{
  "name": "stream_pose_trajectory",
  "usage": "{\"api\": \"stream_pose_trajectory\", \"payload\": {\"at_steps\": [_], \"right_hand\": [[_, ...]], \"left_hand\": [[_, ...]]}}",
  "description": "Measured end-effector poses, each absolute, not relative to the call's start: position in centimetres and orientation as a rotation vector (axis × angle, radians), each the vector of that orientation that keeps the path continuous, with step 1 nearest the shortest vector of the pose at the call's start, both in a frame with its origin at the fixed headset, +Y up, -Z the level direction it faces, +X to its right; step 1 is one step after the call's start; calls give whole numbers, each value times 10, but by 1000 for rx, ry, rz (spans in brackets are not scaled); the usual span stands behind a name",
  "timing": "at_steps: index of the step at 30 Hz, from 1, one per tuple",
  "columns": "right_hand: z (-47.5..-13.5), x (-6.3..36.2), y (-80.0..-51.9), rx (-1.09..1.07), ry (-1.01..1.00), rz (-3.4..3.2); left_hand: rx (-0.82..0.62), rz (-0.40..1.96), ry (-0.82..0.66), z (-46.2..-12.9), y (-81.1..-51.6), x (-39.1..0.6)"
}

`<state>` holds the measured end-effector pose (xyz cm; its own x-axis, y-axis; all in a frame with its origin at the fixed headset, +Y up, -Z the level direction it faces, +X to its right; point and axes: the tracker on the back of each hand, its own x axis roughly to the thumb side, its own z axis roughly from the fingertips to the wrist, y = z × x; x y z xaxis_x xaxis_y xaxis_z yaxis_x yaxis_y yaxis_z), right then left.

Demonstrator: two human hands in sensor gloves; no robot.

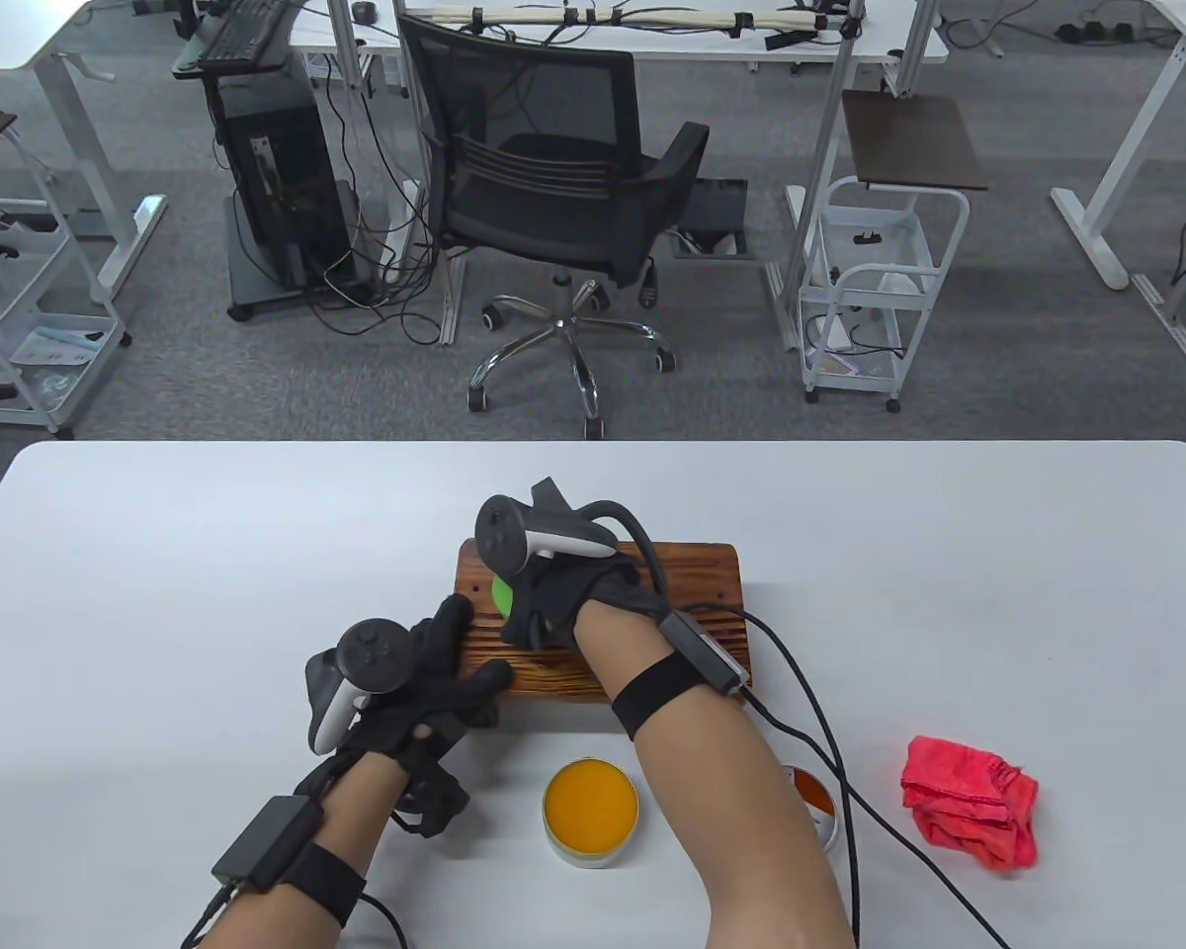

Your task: Dip and apply wood wax on stool

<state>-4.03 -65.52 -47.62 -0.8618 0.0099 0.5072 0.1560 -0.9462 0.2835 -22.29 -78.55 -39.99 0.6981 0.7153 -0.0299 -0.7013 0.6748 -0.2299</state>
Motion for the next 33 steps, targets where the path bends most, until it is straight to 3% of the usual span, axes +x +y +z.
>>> {"api": "stream_pose_trajectory", "payload": {"at_steps": [6, 11, 18, 26, 33], "right_hand": [[-445, 9, -640, -757, -465, -2910], [-406, 47, -637, -749, -436, -2868], [-364, 70, -642, -809, -487, -2867], [-332, 63, -663, -884, -539, -2793], [-325, 49, -688, -919, -603, -2740]], "left_hand": [[-259, 764, -78, -392, -775, -222], [-177, 686, -129, -371, -747, -223], [-141, 635, -240, -334, -727, -211], [-172, 603, -319, -309, -739, -185], [-251, 573, -369, -300, -761, -163]]}}
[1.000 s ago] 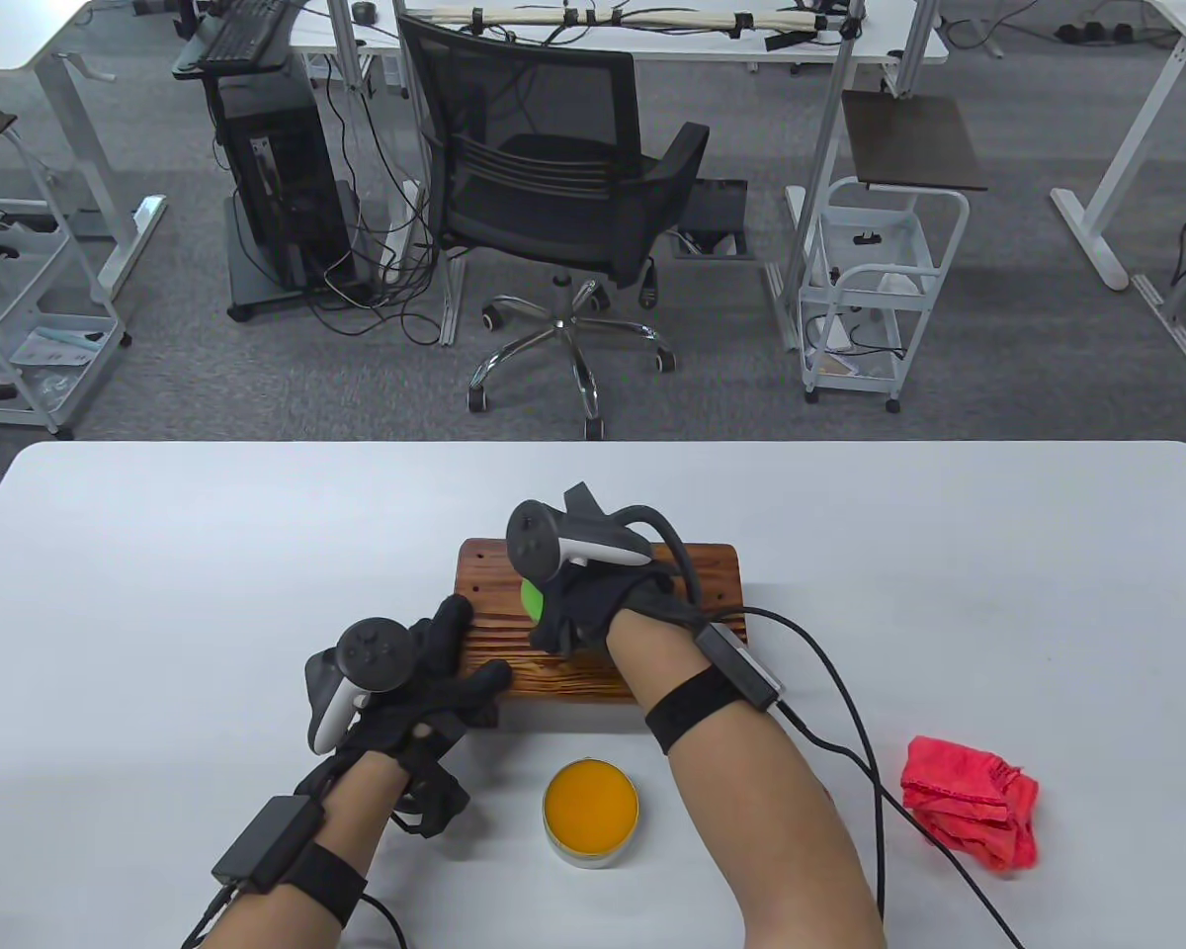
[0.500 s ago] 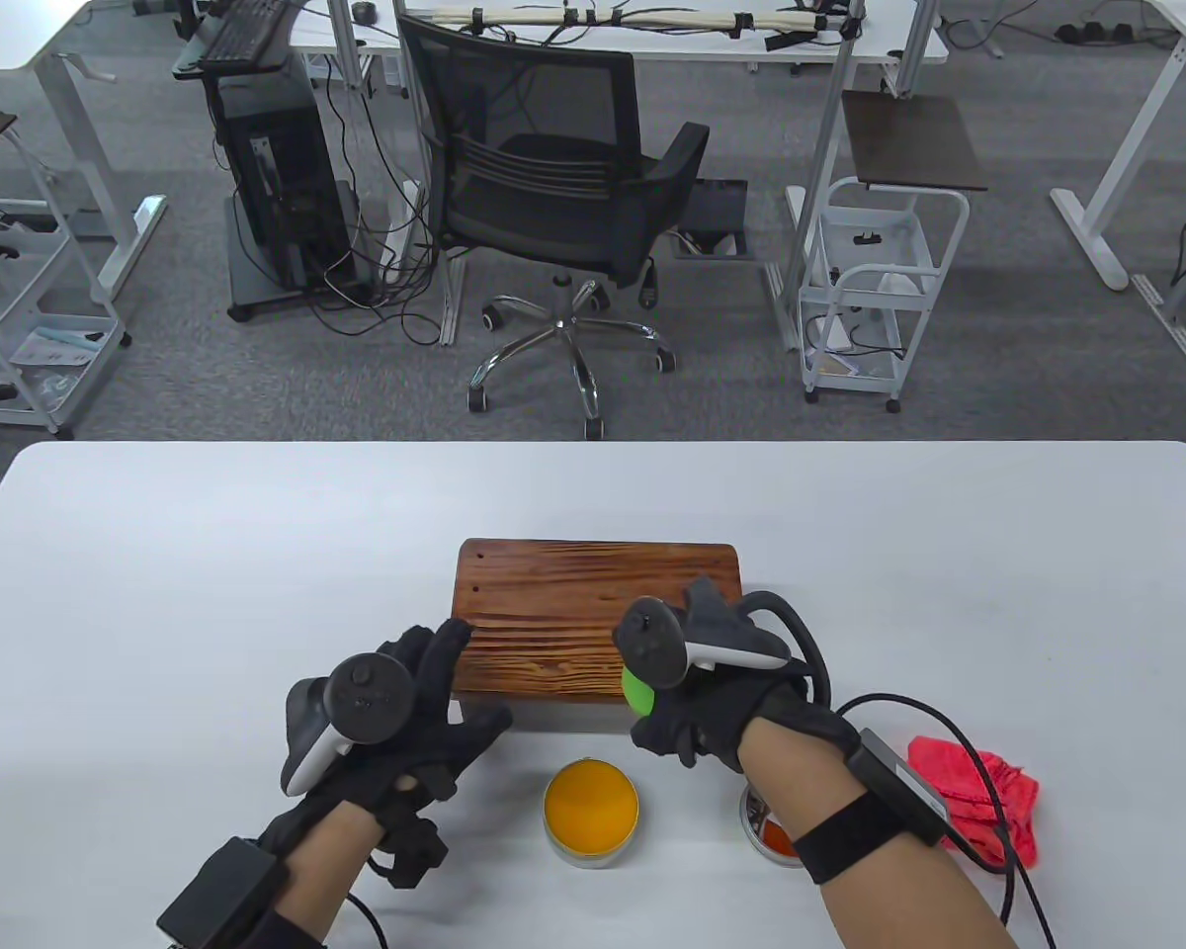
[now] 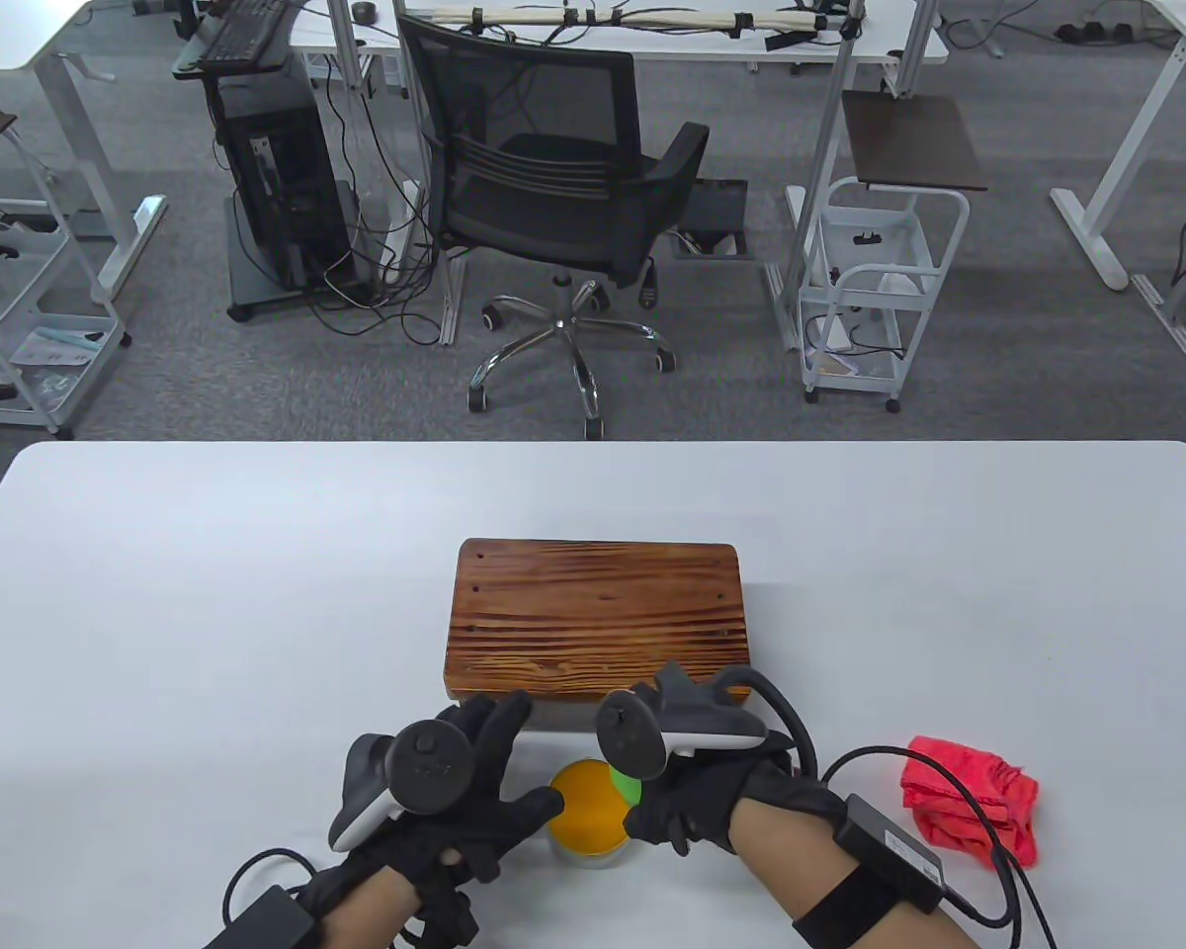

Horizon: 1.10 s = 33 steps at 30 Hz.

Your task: Dip and apply wood wax on stool

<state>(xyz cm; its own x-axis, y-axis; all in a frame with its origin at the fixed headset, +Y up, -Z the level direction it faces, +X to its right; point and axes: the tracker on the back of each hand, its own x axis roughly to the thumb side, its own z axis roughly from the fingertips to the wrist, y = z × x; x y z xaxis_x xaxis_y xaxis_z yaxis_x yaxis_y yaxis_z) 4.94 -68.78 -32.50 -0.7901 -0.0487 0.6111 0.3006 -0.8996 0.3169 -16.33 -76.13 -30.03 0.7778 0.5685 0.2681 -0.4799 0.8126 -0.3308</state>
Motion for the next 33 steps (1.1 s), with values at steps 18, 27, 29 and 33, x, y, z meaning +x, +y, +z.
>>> {"api": "stream_pose_trajectory", "payload": {"at_steps": [18, 27, 29, 33], "right_hand": [[-326, 31, -737, -898, -653, -2637], [-320, 22, -742, -875, -605, -2573], [-320, 20, -743, -871, -601, -2566], [-320, 17, -744, -862, -604, -2562]], "left_hand": [[-452, 477, -416, -303, -813, -143], [-504, 426, -392, -309, -825, -145], [-518, 420, -386, -310, -828, -145], [-507, 402, -385, -310, -830, -144]]}}
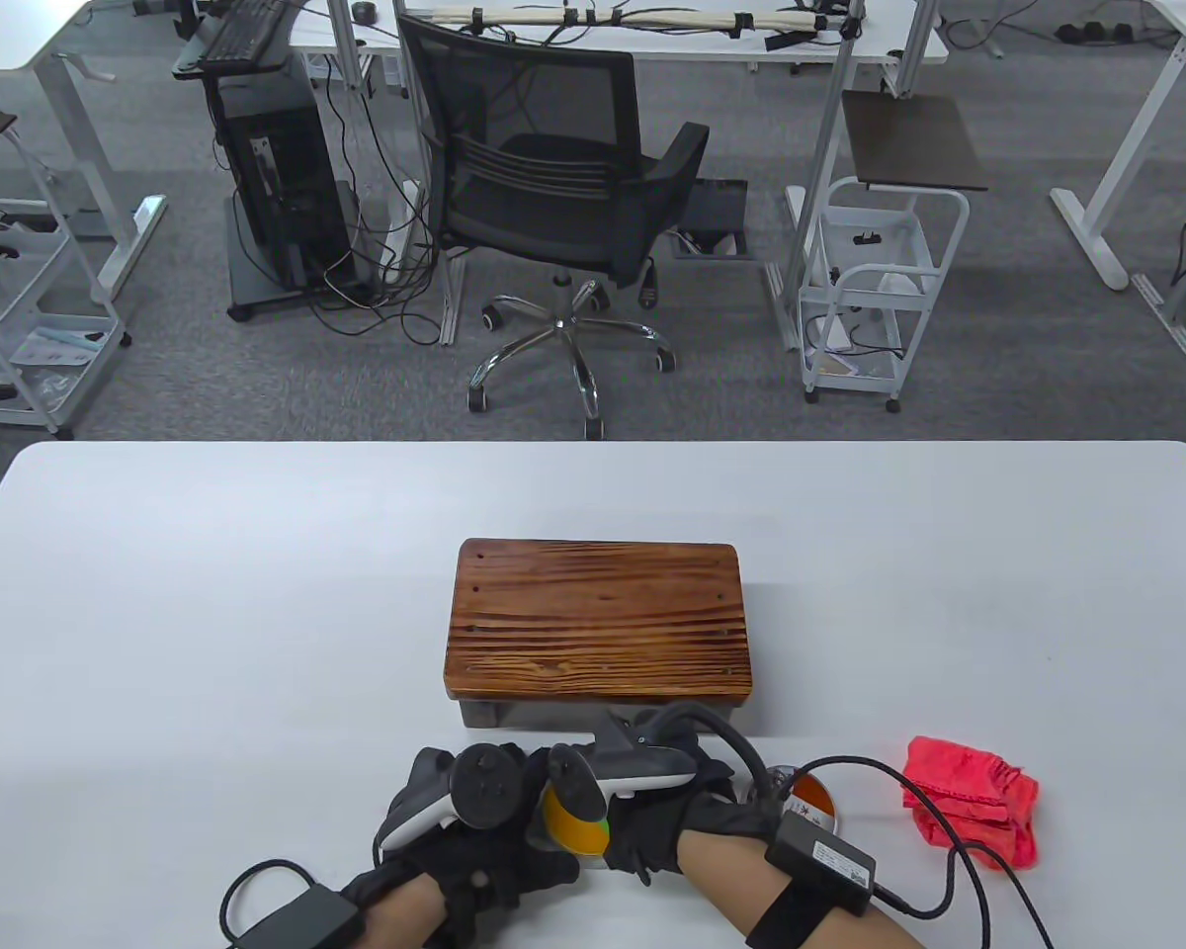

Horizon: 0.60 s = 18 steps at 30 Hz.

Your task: Dip and apply wood wax on stool

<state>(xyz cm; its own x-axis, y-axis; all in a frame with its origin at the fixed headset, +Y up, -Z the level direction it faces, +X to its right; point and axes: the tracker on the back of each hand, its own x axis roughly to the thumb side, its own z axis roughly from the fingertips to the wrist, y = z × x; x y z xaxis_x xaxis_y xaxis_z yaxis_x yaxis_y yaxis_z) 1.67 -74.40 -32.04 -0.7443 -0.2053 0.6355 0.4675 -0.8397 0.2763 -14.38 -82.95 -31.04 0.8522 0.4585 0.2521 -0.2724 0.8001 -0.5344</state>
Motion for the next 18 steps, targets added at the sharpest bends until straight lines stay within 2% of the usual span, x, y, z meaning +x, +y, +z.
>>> {"api": "stream_pose_trajectory", "payload": {"at_steps": [18], "right_hand": [[-317, 1, -748, -855, -570, -2530]], "left_hand": [[-494, 390, -393, -310, -829, -140]]}}
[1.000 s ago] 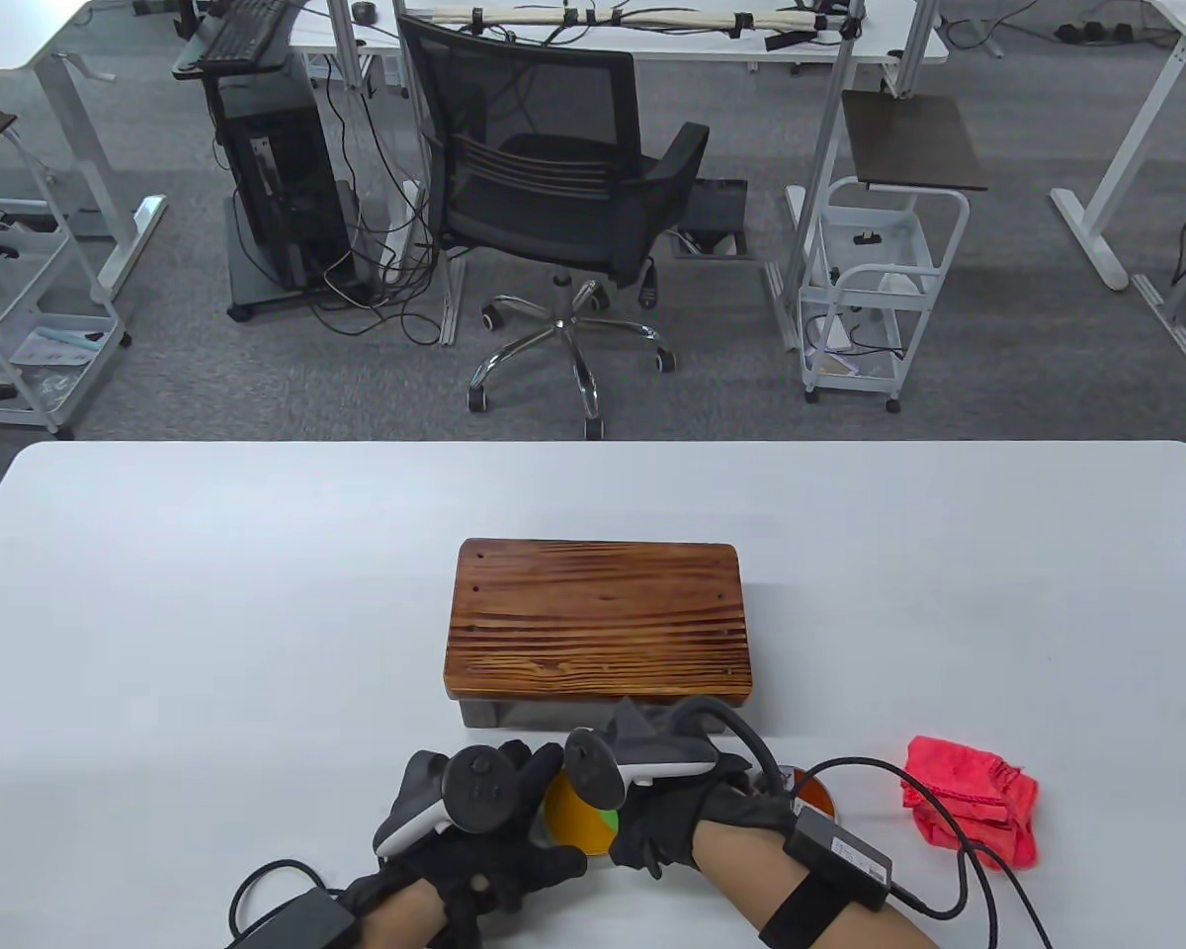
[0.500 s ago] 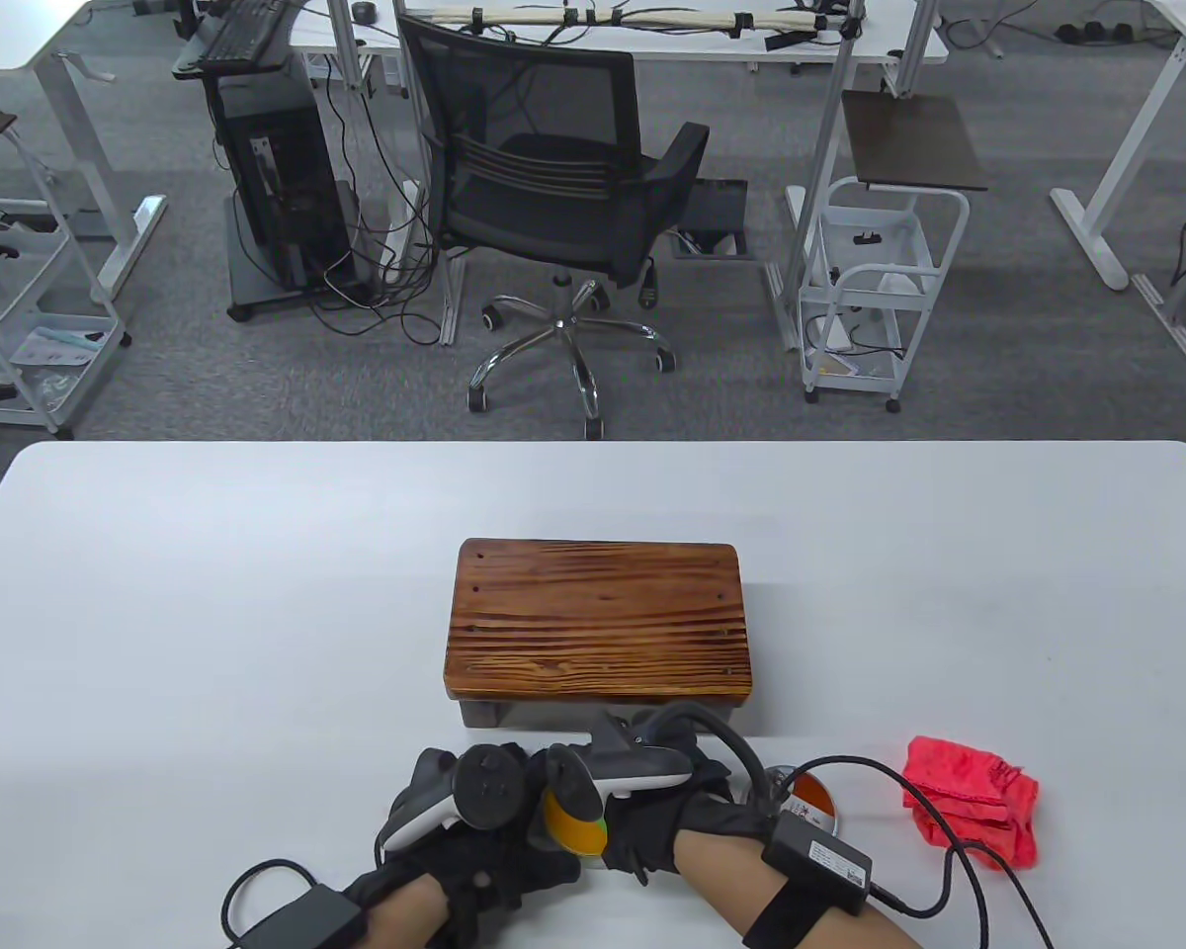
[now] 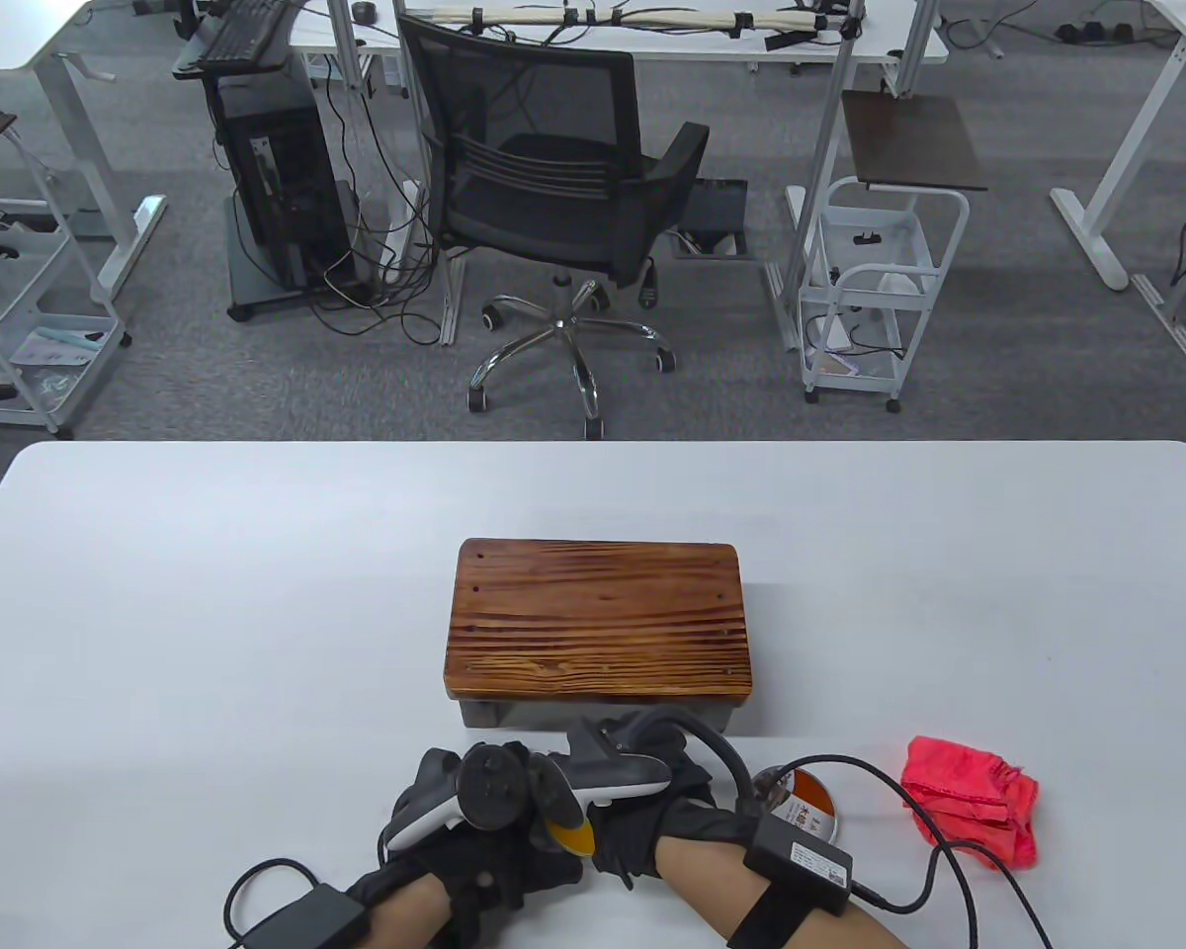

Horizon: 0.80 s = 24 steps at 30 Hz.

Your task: Dip and apply wood wax on stool

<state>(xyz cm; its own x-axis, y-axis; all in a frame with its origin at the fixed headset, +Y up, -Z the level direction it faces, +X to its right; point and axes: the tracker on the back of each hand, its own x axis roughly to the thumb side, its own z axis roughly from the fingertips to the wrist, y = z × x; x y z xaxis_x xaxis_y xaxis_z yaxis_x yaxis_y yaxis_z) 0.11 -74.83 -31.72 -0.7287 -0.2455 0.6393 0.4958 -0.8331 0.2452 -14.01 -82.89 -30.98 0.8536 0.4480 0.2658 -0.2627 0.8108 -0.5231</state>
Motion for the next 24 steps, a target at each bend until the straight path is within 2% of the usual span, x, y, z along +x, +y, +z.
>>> {"api": "stream_pose_trajectory", "payload": {"at_steps": [24], "right_hand": [[-323, -2, -752, -953, -678, -2762]], "left_hand": [[-493, 398, -392, -310, -828, -139]]}}
